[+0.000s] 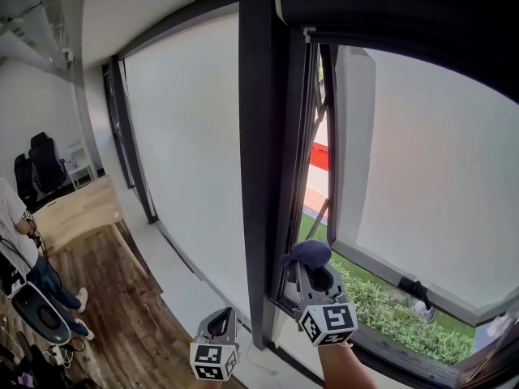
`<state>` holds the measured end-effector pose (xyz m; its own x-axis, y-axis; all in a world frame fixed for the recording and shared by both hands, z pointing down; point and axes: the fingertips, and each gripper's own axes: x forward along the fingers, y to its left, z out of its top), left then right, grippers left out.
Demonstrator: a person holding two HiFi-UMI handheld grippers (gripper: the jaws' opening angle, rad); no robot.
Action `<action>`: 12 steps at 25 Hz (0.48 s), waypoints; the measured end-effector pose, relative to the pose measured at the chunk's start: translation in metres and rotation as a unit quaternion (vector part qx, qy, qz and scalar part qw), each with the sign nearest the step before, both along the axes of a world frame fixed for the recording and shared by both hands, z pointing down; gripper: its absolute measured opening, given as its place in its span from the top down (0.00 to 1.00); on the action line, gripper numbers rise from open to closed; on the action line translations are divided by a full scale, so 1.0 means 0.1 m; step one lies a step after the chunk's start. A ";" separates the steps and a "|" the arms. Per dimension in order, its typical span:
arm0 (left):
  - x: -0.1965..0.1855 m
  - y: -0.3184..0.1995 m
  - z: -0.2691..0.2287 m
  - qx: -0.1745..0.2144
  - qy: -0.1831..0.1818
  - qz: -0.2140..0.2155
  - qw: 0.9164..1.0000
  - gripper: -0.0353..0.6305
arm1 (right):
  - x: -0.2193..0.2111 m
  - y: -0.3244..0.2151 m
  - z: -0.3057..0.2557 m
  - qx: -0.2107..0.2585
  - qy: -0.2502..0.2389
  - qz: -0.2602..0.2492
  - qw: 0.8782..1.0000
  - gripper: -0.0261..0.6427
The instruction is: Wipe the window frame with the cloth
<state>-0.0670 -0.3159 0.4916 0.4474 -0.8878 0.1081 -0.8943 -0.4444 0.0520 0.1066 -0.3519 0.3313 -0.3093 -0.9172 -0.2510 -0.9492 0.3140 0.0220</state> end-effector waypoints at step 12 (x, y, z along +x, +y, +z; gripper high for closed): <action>-0.01 -0.07 -0.10 -0.004 0.008 -0.009 1.000 0.94 | 0.08 -0.17 -1.12 0.074 0.005 -0.032 0.997 0.86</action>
